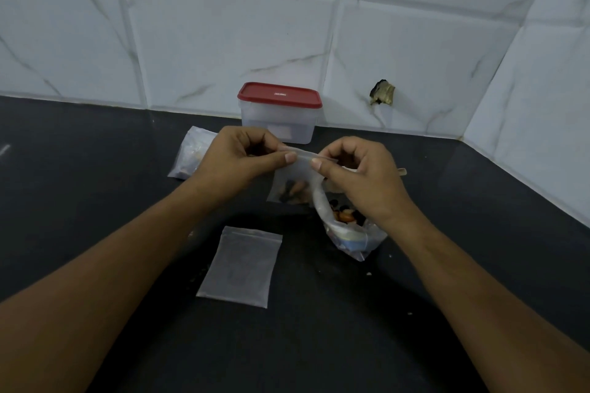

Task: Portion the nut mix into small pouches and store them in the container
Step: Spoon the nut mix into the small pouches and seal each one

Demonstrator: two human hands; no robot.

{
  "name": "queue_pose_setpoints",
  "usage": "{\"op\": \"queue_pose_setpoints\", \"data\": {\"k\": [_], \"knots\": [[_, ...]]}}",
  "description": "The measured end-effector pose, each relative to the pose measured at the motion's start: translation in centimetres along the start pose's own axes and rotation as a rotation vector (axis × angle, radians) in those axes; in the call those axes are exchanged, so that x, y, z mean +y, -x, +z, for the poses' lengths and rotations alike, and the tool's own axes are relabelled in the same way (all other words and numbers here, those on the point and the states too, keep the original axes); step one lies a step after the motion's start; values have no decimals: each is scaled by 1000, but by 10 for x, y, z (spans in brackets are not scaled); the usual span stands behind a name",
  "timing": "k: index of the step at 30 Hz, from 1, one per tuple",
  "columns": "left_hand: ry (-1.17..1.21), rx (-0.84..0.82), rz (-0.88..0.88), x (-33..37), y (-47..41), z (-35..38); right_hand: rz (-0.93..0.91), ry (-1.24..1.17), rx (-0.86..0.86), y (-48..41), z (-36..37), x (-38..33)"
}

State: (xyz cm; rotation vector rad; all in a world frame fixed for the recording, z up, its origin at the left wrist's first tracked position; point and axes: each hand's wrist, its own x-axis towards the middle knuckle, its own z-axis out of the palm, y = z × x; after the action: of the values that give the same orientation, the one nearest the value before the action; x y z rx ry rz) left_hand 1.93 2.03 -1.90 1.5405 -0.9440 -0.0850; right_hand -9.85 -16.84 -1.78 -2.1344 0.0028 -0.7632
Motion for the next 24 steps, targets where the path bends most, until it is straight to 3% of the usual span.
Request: {"op": "queue_pose_setpoints", "data": {"k": [17,21,24], "knots": [[-8,-18,-88,-7,-3,-11,51,115,66,1,-3,3],[43,74,-107,-11,-6,-22,43,174,106,2,-2,1],[20,155,-120,-16,-9,-34,-24,245,35,5,2,-4]]}}
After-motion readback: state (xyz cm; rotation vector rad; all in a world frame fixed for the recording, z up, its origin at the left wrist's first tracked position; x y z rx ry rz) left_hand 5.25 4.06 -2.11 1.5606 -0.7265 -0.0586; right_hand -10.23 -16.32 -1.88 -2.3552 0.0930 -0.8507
